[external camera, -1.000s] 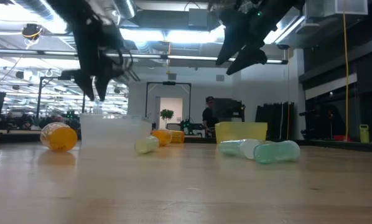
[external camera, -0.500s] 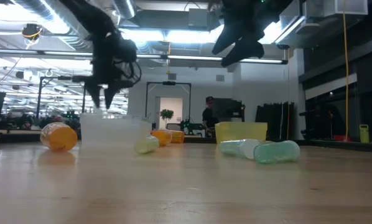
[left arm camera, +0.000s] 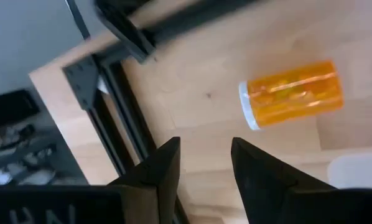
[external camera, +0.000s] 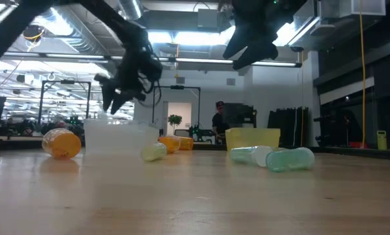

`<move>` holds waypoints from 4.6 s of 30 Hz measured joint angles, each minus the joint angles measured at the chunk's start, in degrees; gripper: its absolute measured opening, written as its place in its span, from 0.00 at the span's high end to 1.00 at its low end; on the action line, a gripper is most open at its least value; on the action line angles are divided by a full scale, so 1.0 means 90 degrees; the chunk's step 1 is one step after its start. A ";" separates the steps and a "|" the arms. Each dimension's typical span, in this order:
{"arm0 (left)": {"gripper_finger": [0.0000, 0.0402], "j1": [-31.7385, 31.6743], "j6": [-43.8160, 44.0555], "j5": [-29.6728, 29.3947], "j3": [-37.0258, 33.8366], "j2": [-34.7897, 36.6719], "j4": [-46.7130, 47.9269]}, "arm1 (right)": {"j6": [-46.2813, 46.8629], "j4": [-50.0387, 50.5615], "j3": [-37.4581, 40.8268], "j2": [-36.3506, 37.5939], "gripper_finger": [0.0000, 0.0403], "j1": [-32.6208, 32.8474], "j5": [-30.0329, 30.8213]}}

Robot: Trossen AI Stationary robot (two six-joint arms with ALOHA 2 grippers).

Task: Pick and place medicine bottles into bin by pill shape (circle, oval)
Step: Move the large orange pill bottles to the center of the table

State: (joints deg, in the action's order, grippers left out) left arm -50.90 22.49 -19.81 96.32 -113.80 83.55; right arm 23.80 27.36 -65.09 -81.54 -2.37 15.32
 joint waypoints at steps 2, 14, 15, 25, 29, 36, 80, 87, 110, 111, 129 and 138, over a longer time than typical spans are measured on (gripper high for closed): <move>0.66 -0.0059 -0.0065 0.0099 0.0182 -0.0320 0.0262 | 0.0013 0.0029 0.0001 0.0000 0.33 0.0002 -0.0039; 0.66 -0.0116 0.0133 -0.0077 0.0643 -0.1133 0.0717 | -0.0002 0.0082 0.0001 0.0000 0.33 0.0221 -0.0018; 0.66 -0.0123 0.0134 -0.0090 0.0644 -0.1145 0.0717 | 0.0002 0.0082 0.0000 0.0000 0.33 0.0243 0.0024; 0.66 -0.0078 0.0154 0.0428 0.0650 -0.1146 0.0720 | -0.0004 0.0082 -0.0001 0.0000 0.33 0.0381 0.0174; 0.66 -0.0075 0.0151 0.0443 0.0650 -0.1146 0.0719 | -0.0005 0.0081 -0.0001 0.0000 0.33 0.0381 0.0177; 0.66 -0.0113 0.0317 0.0181 0.0650 -0.1146 0.0636 | -0.0016 0.0080 -0.0001 0.0000 0.33 0.0396 0.0179; 0.66 0.0462 -0.3562 0.1771 0.0667 -0.1136 -0.1172 | -0.0335 0.0111 -0.0004 0.0000 0.33 0.0396 0.0167; 0.66 0.0427 -0.2859 -0.0150 0.0825 -0.0883 -0.0546 | -0.0336 0.0135 -0.0006 0.0000 0.33 0.0397 0.0169; 0.66 -0.0434 -0.4567 0.0633 0.1080 -0.0861 -0.0645 | -0.0191 -0.0010 -0.0006 0.0000 0.33 0.0391 0.0167; 0.66 -0.0411 -0.4561 0.0507 0.1080 -0.0861 -0.0627 | -0.0191 -0.0013 -0.0006 0.0000 0.33 0.0391 0.0167; 0.66 -0.0256 -0.3184 -0.1030 0.1198 -0.1731 0.0726 | -0.0223 0.0036 -0.0006 0.0000 0.33 0.0391 0.0135; 0.66 -0.0074 -0.2780 -0.0409 0.1288 -0.1719 0.0722 | -0.0367 0.0086 -0.0006 0.0000 0.33 0.0391 0.0126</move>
State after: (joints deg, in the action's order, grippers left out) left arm -51.56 -2.52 -23.49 107.91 -129.27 90.04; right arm 20.50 28.13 -65.14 -81.54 1.15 16.45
